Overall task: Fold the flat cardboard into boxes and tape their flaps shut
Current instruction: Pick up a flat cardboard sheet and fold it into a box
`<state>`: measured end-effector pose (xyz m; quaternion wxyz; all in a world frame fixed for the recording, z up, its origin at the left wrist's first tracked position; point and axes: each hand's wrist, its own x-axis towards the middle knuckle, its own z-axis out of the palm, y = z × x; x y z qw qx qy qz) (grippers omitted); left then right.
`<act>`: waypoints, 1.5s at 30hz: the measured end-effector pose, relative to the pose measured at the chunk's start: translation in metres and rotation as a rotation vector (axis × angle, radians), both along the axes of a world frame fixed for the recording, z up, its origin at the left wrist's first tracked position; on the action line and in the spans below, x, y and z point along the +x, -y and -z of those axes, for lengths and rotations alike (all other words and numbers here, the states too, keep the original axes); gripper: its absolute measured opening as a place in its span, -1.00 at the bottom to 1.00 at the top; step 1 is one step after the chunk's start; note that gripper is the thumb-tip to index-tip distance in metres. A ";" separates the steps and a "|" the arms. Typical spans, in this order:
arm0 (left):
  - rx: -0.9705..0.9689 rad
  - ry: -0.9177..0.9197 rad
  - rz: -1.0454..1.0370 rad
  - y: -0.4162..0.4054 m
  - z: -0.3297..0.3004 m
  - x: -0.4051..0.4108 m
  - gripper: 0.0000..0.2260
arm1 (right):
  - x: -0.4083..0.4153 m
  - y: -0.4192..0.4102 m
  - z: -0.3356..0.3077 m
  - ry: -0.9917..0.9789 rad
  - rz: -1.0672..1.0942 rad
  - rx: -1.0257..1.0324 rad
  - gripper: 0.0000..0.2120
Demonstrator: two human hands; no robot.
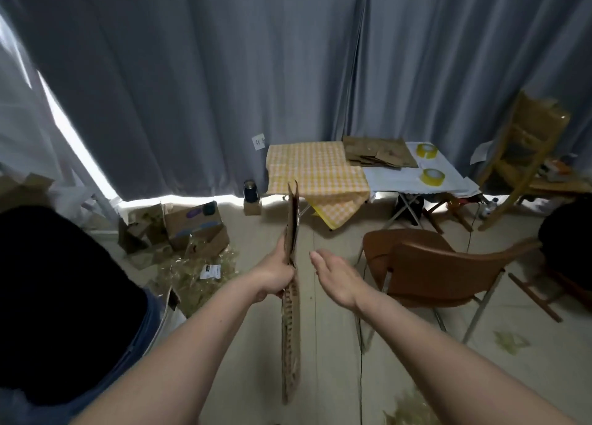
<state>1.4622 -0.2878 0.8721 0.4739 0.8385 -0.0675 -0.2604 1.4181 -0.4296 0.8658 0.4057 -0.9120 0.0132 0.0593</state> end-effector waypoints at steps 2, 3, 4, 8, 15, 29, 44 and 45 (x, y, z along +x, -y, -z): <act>0.055 0.035 0.097 -0.004 -0.010 0.044 -0.39 | 0.050 -0.009 -0.009 -0.069 0.049 0.274 -0.60; 0.070 0.048 0.140 -0.004 -0.016 0.065 -0.39 | 0.072 -0.013 -0.015 -0.106 0.060 0.393 -0.56; 0.072 0.054 0.170 -0.003 -0.020 0.086 -0.39 | 0.093 -0.015 -0.019 -0.130 0.071 0.457 -0.51; 0.026 0.022 0.220 0.007 -0.026 0.146 -0.39 | 0.155 -0.013 -0.015 -0.149 0.135 0.428 -0.28; -0.107 -0.135 0.279 0.024 -0.015 0.243 -0.28 | 0.249 0.011 0.000 -0.129 0.193 0.463 -0.38; -0.351 -0.503 0.260 0.206 -0.032 0.494 -0.75 | 0.471 0.200 -0.005 -0.102 0.311 0.648 -0.59; -0.150 -0.176 0.330 0.389 -0.015 0.718 -0.53 | 0.679 0.346 0.006 0.009 0.500 0.234 -0.59; -0.123 -0.153 0.351 0.401 -0.014 0.737 -0.46 | 0.697 0.357 0.008 0.009 0.513 0.231 -0.61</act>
